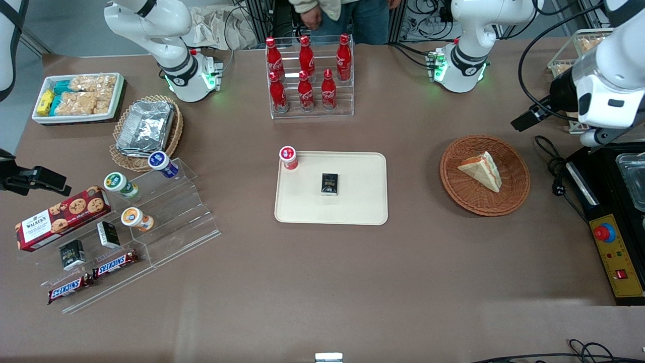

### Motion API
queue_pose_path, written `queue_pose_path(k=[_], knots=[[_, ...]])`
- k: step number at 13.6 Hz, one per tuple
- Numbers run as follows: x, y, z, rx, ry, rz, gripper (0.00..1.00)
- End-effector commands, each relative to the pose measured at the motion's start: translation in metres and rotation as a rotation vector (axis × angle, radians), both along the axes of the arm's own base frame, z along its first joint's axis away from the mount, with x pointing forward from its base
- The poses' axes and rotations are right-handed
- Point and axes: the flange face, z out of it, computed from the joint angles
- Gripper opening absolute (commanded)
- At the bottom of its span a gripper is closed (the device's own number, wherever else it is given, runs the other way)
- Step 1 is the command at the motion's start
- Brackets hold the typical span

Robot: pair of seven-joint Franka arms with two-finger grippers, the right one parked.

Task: Place sandwich from basket to tray
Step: 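Move the left gripper down over the sandwich in the wicker basket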

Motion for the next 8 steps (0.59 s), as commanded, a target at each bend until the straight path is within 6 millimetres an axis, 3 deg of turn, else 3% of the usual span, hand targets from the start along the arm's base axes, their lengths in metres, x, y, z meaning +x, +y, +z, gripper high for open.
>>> queue_pose_path(k=[1,3,5,8], knots=[[-0.064,0.006,-0.036,0.016,-0.073,0.136,1.0],[-0.076,0.009,-0.065,0.02,-0.068,0.15,1.0],[-0.07,0.009,-0.08,0.02,-0.08,0.159,1.0],[-0.065,0.032,-0.124,0.02,-0.096,0.215,1.0]])
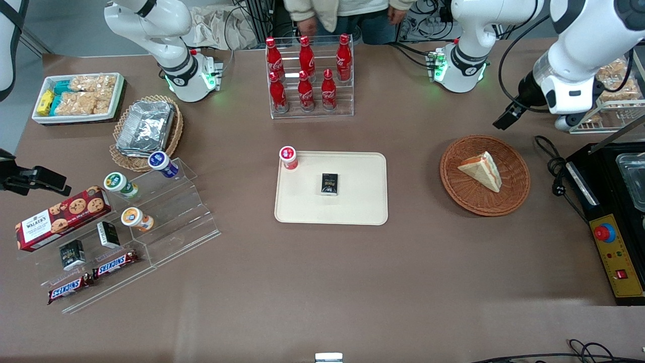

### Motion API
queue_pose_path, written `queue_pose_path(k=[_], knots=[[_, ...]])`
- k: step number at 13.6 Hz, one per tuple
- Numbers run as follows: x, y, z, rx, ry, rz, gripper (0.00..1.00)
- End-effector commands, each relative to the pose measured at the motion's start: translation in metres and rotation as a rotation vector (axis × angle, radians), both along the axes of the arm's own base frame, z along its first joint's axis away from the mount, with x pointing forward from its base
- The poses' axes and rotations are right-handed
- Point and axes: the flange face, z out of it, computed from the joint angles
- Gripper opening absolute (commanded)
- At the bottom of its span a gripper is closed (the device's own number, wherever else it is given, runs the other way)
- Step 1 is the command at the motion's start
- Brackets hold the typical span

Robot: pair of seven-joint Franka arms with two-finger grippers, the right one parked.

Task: Place sandwich from basket to tray
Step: 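Move the left gripper down over the sandwich in the wicker basket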

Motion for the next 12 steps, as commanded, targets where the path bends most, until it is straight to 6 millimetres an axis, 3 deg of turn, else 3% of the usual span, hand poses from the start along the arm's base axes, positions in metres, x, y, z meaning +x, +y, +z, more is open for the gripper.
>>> queue_pose_path(k=[1,4,9,12], knots=[[-0.004,0.015,-0.045,0.001,-0.012,0.049,1.0],[-0.003,0.017,-0.098,0.003,-0.011,0.067,1.0],[0.018,0.016,-0.178,0.014,0.009,0.118,1.0],[0.024,0.017,-0.207,0.031,0.018,0.108,1.0]])
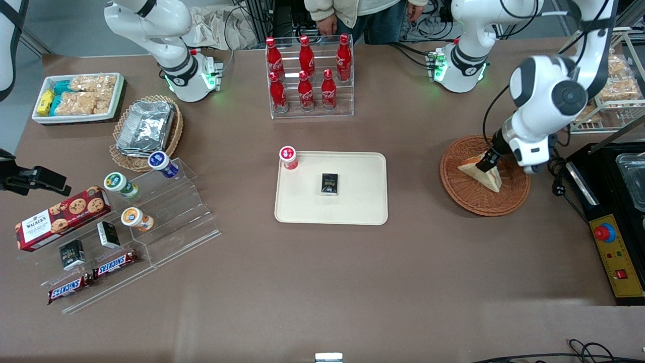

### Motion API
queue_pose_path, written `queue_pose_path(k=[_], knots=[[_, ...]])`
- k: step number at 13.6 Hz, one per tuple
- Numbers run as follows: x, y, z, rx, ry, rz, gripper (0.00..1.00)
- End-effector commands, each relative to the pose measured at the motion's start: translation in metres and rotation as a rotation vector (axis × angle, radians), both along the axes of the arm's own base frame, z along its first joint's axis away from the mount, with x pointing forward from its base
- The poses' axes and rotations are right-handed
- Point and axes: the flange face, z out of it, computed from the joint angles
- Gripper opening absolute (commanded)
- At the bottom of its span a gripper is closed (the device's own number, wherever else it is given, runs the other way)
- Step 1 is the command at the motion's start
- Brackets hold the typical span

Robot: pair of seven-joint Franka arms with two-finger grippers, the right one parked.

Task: Place sandwich from basket to tray
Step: 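Move the left gripper down over the sandwich in the wicker basket, then close the left gripper on the triangular sandwich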

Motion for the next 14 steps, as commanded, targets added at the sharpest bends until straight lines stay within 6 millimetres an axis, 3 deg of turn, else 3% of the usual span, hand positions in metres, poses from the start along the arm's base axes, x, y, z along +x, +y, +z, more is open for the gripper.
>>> queue_pose_path(k=[1,4,7,9,14], knots=[[0.003,-0.001,-0.022,0.025,0.02,0.002,1.0],[0.004,0.003,-0.039,0.027,0.029,0.008,1.0],[0.002,0.033,-0.051,0.053,0.036,0.039,1.0],[0.002,0.034,-0.052,0.056,0.036,0.037,1.0],[0.0,0.032,-0.077,0.054,0.053,0.031,1.0]])
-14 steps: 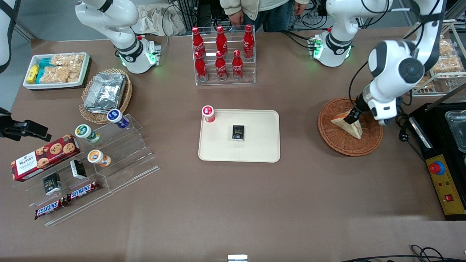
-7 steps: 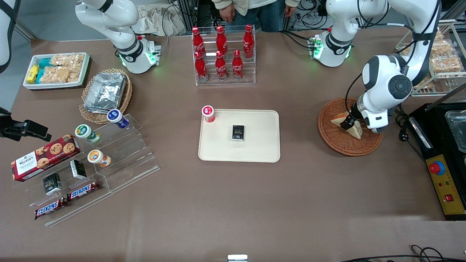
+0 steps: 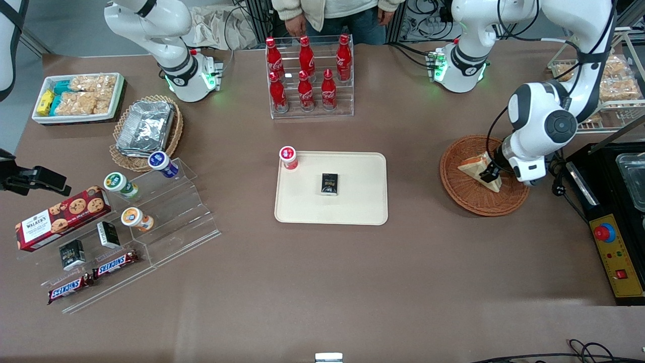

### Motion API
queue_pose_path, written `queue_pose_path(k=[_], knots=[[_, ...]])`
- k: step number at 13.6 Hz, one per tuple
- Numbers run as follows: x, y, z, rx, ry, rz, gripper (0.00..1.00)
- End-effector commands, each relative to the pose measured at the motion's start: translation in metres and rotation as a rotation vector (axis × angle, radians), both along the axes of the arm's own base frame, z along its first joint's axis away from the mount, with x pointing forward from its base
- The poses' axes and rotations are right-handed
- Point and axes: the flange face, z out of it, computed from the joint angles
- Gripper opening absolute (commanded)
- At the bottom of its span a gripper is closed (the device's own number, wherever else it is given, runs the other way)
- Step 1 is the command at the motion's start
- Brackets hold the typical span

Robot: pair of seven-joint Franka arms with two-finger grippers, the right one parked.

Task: Place sandwich from basket to tray
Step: 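Close the left gripper on the triangular sandwich, then lift the sandwich and carry it with the left gripper to the tray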

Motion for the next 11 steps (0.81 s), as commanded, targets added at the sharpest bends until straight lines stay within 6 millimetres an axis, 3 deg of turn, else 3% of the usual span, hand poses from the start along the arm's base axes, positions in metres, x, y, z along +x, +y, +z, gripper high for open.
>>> queue_pose_path(k=[1,2,3,4,5,6,8,11], knots=[[-0.002,-0.002,-0.017,0.013,0.0,-0.005,1.0],[-0.003,-0.003,-0.023,0.013,0.009,-0.007,0.96],[-0.003,-0.004,-0.025,0.013,0.013,-0.008,0.81],[-0.002,-0.005,-0.023,0.013,0.008,-0.008,0.52],[0.0,-0.007,-0.019,0.013,-0.003,-0.007,0.17],[0.002,-0.007,-0.012,0.013,-0.015,-0.008,0.0],[0.006,-0.017,0.02,0.011,-0.056,-0.045,0.0],[0.004,-0.063,0.073,0.006,-0.069,-0.235,0.0]])
